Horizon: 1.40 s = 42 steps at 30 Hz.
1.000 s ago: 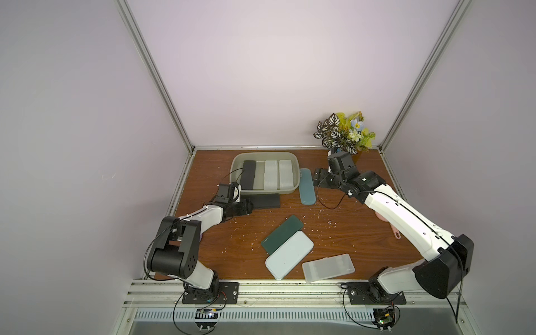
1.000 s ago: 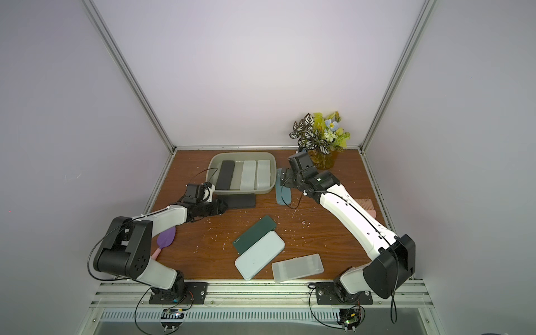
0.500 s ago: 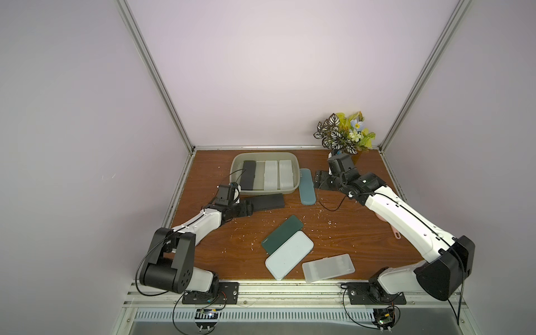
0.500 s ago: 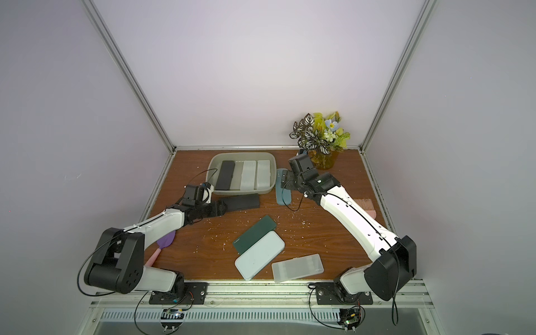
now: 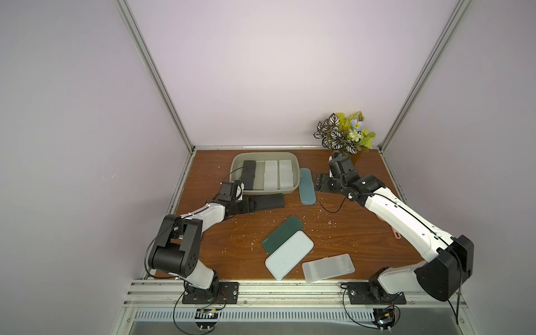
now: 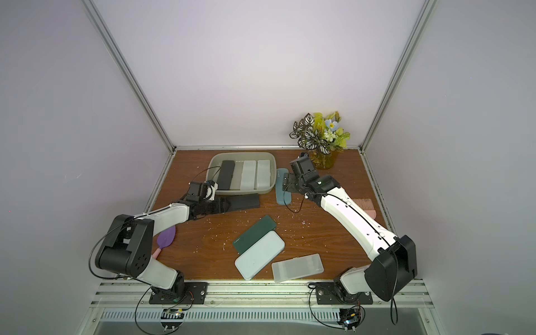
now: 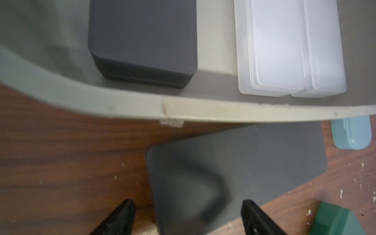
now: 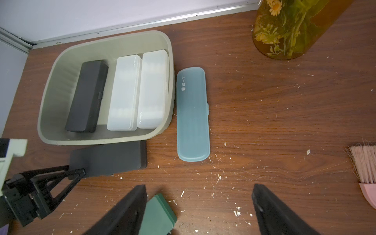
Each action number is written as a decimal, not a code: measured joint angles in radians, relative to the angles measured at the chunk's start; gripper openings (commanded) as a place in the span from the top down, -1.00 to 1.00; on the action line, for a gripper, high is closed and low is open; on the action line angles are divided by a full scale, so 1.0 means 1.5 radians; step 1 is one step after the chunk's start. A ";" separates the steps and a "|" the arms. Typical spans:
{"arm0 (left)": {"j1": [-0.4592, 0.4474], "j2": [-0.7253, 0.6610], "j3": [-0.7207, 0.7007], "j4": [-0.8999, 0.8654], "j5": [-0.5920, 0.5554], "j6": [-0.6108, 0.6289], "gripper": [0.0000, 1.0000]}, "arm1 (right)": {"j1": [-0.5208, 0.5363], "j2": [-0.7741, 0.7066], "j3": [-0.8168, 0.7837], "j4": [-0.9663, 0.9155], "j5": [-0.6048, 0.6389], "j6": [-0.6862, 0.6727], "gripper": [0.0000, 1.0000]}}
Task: Put the pencil case into the storage box
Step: Pick up the pencil case from the center of the board.
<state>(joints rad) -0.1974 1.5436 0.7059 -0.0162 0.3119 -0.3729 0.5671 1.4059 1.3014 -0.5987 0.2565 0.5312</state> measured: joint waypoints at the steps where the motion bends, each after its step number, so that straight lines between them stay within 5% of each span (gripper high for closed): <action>1: -0.008 -0.008 -0.012 0.004 0.002 -0.003 -0.64 | 0.000 0.000 -0.002 0.002 -0.001 0.000 -0.76; 10: -0.068 -0.154 -0.096 0.006 0.034 -0.046 -0.64 | 0.000 -0.007 -0.015 0.018 -0.006 0.000 -0.76; 18: -0.073 -0.226 -0.034 -0.098 -0.004 -0.011 -0.69 | 0.000 -0.007 -0.015 0.019 -0.010 0.000 -0.76; 27: -0.125 -0.066 0.220 -0.278 -0.053 0.195 -0.76 | 0.000 -0.034 -0.051 0.046 -0.036 -0.018 -0.77; 42: -0.158 0.119 0.312 -0.377 -0.057 0.349 -0.84 | -0.001 -0.043 -0.059 0.056 -0.038 -0.041 -0.79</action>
<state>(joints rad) -0.4343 1.7218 1.1744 -0.5812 0.2268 0.1513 0.5652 1.3407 1.2129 -0.5148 0.1997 0.4702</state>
